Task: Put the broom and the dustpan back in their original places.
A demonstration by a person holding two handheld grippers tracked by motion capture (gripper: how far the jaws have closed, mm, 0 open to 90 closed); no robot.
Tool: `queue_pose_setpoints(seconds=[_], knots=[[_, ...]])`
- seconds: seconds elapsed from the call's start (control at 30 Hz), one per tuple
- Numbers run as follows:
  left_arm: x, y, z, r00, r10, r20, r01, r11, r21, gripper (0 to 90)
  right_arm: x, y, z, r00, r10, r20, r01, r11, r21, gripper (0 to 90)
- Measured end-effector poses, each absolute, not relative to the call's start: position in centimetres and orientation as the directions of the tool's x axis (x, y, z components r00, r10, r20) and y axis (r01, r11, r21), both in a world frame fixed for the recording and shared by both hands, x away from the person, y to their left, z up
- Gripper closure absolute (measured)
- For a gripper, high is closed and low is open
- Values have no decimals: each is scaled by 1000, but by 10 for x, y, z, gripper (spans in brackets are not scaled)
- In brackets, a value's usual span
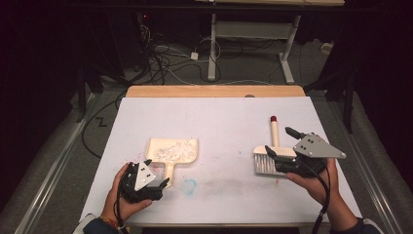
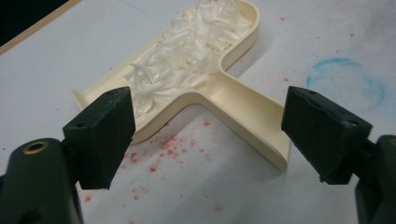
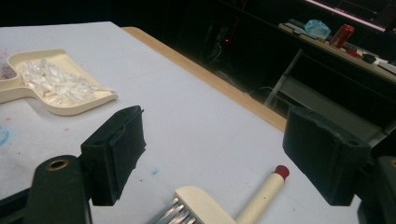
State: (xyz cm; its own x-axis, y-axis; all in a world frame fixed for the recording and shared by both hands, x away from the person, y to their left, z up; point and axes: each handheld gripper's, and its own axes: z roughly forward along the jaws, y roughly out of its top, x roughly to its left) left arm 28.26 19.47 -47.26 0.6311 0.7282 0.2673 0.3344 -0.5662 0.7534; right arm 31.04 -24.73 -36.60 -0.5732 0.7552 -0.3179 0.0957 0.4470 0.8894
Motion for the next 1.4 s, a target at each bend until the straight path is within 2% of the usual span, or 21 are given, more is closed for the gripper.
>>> queue_pose_setpoints(seconds=[0.27, 0.87, 1.4], knots=[[282, 195, -473, 633, 725, 271, 333, -572, 750, 171, 302, -255, -369, -568, 750, -339, 81, 460, 884, 199], [281, 193, -473, 643, 721, 259, 338, -570, 749, 171, 285, -278, -391, -563, 753, -342, 113, 480, 870, 200], [278, 186, -474, 658, 693, 294, 317, -609, 727, 170, 272, -305, -410, -530, 766, -363, 131, 497, 858, 200]])
